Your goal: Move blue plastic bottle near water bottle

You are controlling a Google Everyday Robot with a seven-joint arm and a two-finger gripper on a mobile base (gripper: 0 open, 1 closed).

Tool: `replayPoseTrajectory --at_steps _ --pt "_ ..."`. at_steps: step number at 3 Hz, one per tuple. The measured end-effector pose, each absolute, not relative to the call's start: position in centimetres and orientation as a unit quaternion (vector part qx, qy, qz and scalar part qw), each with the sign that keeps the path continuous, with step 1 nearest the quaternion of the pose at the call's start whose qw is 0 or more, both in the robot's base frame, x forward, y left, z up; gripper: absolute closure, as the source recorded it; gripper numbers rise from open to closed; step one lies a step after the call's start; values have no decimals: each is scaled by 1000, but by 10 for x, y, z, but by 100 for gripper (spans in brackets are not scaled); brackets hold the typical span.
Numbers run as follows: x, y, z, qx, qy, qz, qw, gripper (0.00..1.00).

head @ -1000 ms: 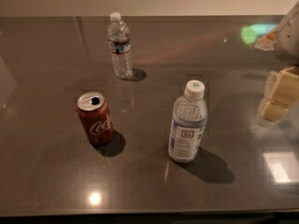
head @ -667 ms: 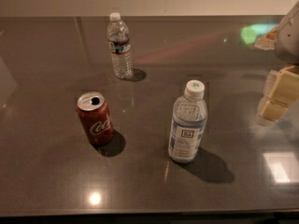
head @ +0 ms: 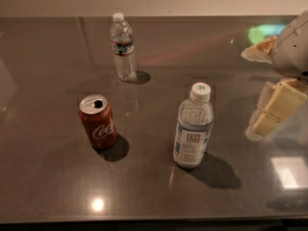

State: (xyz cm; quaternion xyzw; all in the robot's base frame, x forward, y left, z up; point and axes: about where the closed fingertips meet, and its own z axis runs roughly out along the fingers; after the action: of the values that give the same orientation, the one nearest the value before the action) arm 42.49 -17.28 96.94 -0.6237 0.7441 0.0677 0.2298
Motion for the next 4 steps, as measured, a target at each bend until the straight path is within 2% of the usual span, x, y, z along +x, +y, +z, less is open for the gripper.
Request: replayPoseTrajectory --at_steps 2,3,4 --pt "402 -108 965 -638 680 171 318 0" --pt "391 -88 959 -642 664 200 328 0" --pt "386 -82 952 -638 664 217 325 15"
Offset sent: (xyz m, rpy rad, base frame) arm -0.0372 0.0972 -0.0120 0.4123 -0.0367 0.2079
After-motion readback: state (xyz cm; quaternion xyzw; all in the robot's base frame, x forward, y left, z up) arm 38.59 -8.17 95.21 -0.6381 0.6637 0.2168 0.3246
